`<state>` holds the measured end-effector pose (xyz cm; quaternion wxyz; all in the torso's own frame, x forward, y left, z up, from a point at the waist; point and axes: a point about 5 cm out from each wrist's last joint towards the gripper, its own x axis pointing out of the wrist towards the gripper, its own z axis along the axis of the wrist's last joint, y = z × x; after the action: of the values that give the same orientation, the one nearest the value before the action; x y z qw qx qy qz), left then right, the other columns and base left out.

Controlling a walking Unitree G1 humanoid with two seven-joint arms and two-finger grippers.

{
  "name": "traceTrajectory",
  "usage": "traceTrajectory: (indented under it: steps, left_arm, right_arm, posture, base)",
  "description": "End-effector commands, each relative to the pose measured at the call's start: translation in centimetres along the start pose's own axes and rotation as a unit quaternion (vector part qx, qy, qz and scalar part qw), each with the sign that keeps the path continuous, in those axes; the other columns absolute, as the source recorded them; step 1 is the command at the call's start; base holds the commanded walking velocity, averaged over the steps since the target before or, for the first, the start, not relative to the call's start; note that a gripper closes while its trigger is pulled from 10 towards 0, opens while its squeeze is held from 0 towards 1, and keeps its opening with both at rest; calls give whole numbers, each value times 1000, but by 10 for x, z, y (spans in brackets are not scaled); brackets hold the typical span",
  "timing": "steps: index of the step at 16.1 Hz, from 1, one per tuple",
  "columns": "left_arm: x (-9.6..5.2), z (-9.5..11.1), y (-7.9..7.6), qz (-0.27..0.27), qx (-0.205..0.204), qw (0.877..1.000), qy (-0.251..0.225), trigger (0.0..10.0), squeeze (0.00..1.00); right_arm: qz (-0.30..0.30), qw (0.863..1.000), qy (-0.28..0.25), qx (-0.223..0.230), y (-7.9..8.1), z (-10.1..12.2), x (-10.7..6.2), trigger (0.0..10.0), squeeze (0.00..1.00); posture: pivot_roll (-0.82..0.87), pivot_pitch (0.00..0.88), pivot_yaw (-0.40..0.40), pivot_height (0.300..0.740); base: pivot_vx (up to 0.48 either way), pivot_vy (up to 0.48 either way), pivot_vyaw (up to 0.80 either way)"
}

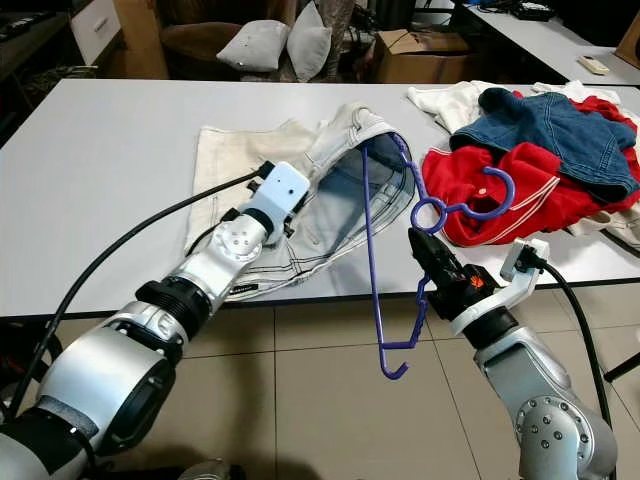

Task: Hang hanger

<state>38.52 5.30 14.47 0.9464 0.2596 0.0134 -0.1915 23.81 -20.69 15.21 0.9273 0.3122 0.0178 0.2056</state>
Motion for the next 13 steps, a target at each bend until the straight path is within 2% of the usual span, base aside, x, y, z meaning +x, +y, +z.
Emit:
traceTrajectory:
  steps: [1, 3, 5, 6, 8, 11, 13]
  left_arm:
    - [-1, 0, 5, 6, 3, 1000, -4, 0, 0]
    - [-1, 2, 8, -3, -10, 1000, -13, 0, 0]
    - [0, 16, 10, -29, -47, 997, -50, 0, 0]
    - [0, 22, 9, -48, -51, 996, -63, 0, 0]
    - [0, 36, 15, -66, -93, 989, -93, 0, 0]
    - [-1, 56, 17, -99, -115, 980, -133, 0, 0]
    - [-2, 64, 22, -101, -109, 978, -145, 0, 0]
  right_arm:
    - [5, 1000, -26, -9, 3, 9, -3, 10000, 0]
    - [5, 1000, -25, -9, 3, 9, -3, 10000, 0]
    - [3, 1000, -22, -8, 2, 6, -2, 10000, 0]
    - [2, 1000, -20, -7, 1, 5, -2, 10000, 0]
    - [-4, 1000, -12, -4, -1, -2, -1, 10000, 0]
    - [-6, 1000, -1, 1, -1, -11, 1, 10000, 0]
    - [-14, 1000, 17, 3, -1, -19, 2, 10000, 0]
  posture:
    - [-121, 0, 6, 740]
    - [-116, 0, 3, 740]
    - [-110, 0, 2, 740]
    - [-99, 0, 1, 740]
    - [-99, 0, 1, 740]
    - [-49, 0, 8, 740]
    - [-44, 0, 17, 740]
  base:
    - [0, 0, 0]
    - [0, 0, 0]
    - [0, 0, 0]
    - [0, 0, 0]
    - [0, 0, 0]
    - [0, 0, 0]
    - [0, 0, 0]
